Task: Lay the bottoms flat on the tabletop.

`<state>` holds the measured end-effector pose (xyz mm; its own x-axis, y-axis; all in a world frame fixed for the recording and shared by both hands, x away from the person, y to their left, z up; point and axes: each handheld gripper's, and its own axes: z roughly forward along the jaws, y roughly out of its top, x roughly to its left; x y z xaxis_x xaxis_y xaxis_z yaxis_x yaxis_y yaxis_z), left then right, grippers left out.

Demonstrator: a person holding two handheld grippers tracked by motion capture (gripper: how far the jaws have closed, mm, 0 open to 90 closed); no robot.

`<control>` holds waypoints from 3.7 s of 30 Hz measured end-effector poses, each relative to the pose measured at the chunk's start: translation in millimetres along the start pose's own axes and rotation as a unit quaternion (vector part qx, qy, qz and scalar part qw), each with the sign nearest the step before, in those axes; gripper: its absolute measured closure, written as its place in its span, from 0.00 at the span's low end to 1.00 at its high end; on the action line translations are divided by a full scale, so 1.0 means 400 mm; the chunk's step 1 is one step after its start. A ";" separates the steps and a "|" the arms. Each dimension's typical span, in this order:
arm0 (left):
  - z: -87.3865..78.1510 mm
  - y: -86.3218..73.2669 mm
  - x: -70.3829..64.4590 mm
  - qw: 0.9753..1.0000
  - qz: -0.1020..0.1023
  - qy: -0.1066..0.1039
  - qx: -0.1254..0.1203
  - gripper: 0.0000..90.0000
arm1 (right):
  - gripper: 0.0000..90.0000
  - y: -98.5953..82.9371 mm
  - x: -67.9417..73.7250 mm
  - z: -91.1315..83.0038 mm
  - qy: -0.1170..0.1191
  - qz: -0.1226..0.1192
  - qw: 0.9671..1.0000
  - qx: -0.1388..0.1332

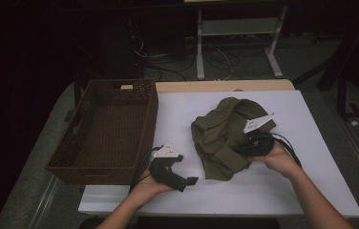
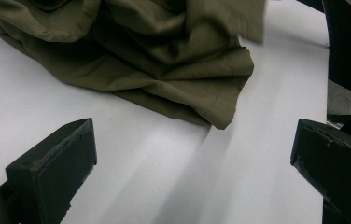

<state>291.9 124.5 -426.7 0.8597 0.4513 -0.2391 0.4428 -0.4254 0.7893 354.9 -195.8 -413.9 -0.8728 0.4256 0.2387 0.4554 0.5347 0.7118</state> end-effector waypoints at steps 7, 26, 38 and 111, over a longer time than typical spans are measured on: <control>0.001 0.000 0.000 1.000 0.000 0.000 0.000 0.00 | 0.99 0.014 0.061 0.068 0.030 -0.034 0.998 0.034; -0.002 0.000 0.001 1.000 -0.002 0.001 -0.002 0.00 | 0.65 -0.003 0.051 -0.030 -0.038 -0.011 0.999 -0.028; -0.002 0.001 0.002 1.000 -0.003 0.002 -0.004 0.00 | 0.59 -0.118 0.009 -0.134 -0.103 0.059 0.993 -0.028; 0.170 0.136 0.067 0.999 0.002 0.039 -0.023 0.97 | 0.96 -0.150 -0.069 -0.093 -0.150 0.088 0.984 -0.029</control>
<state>356.4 60.1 -428.8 0.8388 0.5093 -0.1926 0.4254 -0.3922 0.8156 345.3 -266.7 -438.7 -0.6864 0.7090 0.1620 0.5765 0.3946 0.7155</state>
